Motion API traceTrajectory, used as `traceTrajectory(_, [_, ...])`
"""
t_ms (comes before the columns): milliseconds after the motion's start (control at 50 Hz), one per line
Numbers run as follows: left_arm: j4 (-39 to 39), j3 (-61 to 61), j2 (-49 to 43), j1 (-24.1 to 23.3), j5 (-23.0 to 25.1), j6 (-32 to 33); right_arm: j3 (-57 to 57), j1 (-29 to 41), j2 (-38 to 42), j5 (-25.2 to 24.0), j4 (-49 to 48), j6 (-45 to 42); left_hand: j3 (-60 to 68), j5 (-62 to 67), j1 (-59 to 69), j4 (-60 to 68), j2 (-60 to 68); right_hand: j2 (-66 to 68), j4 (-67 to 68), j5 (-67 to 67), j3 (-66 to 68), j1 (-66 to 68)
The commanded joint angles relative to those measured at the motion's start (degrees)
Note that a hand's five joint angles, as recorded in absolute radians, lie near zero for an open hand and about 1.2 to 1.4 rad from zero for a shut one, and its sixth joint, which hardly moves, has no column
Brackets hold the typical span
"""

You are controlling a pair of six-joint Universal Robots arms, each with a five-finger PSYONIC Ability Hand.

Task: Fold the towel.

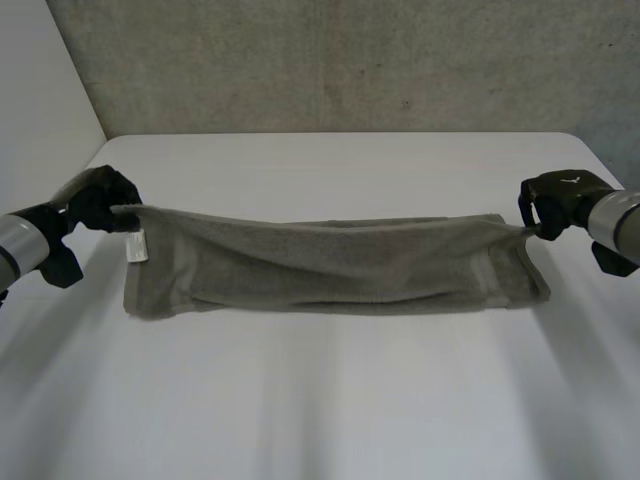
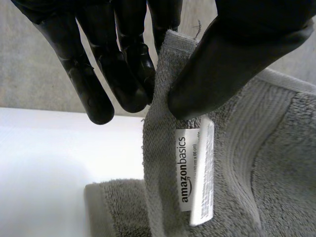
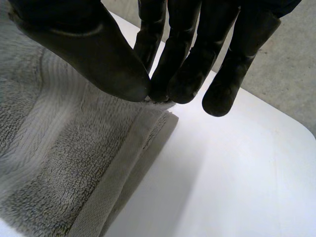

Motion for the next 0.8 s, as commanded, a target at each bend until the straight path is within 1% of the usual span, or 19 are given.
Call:
traceTrajectory(20, [-0.9,4.87,-5.02,-1.39,-0.66,1.18,-2.58,2.74,4.26,5.78,-6.58,0.51,2.82,4.76,5.75,1.85,3.06,3.44,2.83,2.7,2.48,3.54])
traceTrajectory(120, [-0.99,8.91,-8.97,-2.53,-3.64,1.44,-5.13,3.79,7.16,8.43,-8.17,0.6,2.82,4.76,5.75,1.85,3.06,3.44,2.83,2.7,2.48,3.54])
traceTrajectory(300, [-0.99,11.64,-11.44,-3.67,-4.35,2.23,-7.6,6.08,9.9,10.02,-8.87,0.6,2.82,4.76,5.75,1.85,3.06,3.44,2.83,2.7,2.48,3.54])
traceTrajectory(400, [-0.81,12.08,-12.05,-3.76,-5.93,2.23,-8.56,7.49,11.48,11.86,-10.8,0.24,2.82,4.76,5.75,1.85,3.06,3.44,2.83,2.7,2.48,3.54])
traceTrajectory(420, [-0.73,12.08,-12.23,-3.85,-6.19,2.32,-8.57,7.49,11.48,11.86,-10.81,0.24,-1.98,-0.05,0.94,-2.95,-1.75,3.44,2.83,2.7,2.48,3.54])
traceTrajectory(440, [-0.73,12.08,-12.32,-4.11,-6.28,2.32,-8.91,7.66,11.65,12.47,-10.81,0.24,-25.68,-23.74,-22.75,-26.65,-25.45,0.5,-0.11,-0.24,-0.45,0.6])
traceTrajectory(460, [-0.73,12.08,-12.32,-4.11,-6.28,2.32,-8.92,7.66,11.66,12.48,-10.81,0.24,-25.92,-23.98,-22.99,-26.89,-25.68,0.47,-0.14,-0.27,-0.48,0.57])
traceTrajectory(480, [-0.9,12.08,-12.41,-4.11,-6.19,2.32,-9.27,7.75,11.66,12.83,-10.72,0.24,-47.4,-45.46,-44.48,-48.37,-47.17,-28.34,-28.95,-29.08,-29.29,-28.24])
traceTrajectory(500, [-1.25,12.08,-12.32,-4.11,-6.11,2.32,-9.53,7.75,11.39,12.74,-10.54,0.42,-61.6,-59.67,-58.68,-62.57,-61.37,-59.77,-60.38,-60.5,-60.72,-59.67])
traceTrajectory(520, [-1.25,12.08,-12.32,-4.11,-6.1,2.32,-9.53,7.75,11.39,12.74,-10.54,0.42,-61.75,-59.81,-58.82,-62.72,-61.51,-60.08,-60.69,-60.82,-61.04,-59.98])
traceTrajectory(540, [-1.6,12.08,-11.88,-4.11,-6.02,2.23,-9.45,7.75,10.78,12.48,-10.54,0.51,-66.08,-64.14,-63.15,-67.05,-65.84,-66.56,-67.17,-67.3,-67.52,-66.46])
traceTrajectory(580, [-2.21,12.08,-11.62,-4.2,-5.76,2.15,-9.36,7.75,9.72,12.3,-10.54,0.68,-66.12,-64.18,-63.2,-67.09,-65.89,-66.56,-67.17,-67.3,-67.52,-66.46])
traceTrajectory(620, [-3.1,12.08,-10.91,-4.11,-5.67,2.06,-8.57,7.58,5.53,12.3,-10.72,2.17,-66.12,-64.18,-63.2,-67.09,-65.89,-66.56,-67.17,-67.3,-67.52,-66.46])
traceTrajectory(680, [-4.51,11.29,-7.66,-4.02,-5.49,2.32,-8.13,7.23,3.13,12.39,-10.54,3.85,-66.29,-64.35,-63.36,-67.26,-66.06,-66.56,-67.17,-67.3,-67.52,-66.46])
traceTrajectory(720, [-4.86,9.63,-4.08,-3.59,-5.58,2.5,-6.9,6.96,-1.15,12.04,-10.37,6.3,-66.29,-64.35,-63.36,-67.26,-66.06,-66.56,-67.17,-67.3,-67.52,-66.46])
traceTrajectory(740, [-4.86,9.62,-4.06,-3.59,-5.58,2.5,-6.9,6.96,-1.18,12.04,-10.37,6.31,-66.29,-64.35,-63.36,-67.26,-66.06,-66.56,-67.17,-67.3,-67.52,-66.46])
traceTrajectory(760, [-4.77,8.05,-1.79,-3.24,-5.49,2.5,-5.85,6.96,-3.87,11.86,-10.45,7.18,-66.29,-64.35,-63.36,-67.26,-66.06,-66.56,-67.17,-67.3,-67.52,-66.46])
traceTrajectory(780, [-4.77,8.04,-1.77,-3.23,-5.49,2.5,-4.45,6.96,-6.69,11.51,-10.45,7.1,-66.29,-64.35,-63.36,-67.26,-66.06,-66.56,-67.17,-67.3,-67.52,-66.46])
traceTrajectory(800, [-4.6,6.21,0.84,-3.15,-5.49,2.5,-4.44,6.96,-6.71,11.51,-10.45,7.1,-66.12,-64.18,-63.2,-67.09,-65.89,-66.56,-67.17,-67.3,-67.52,-66.46])
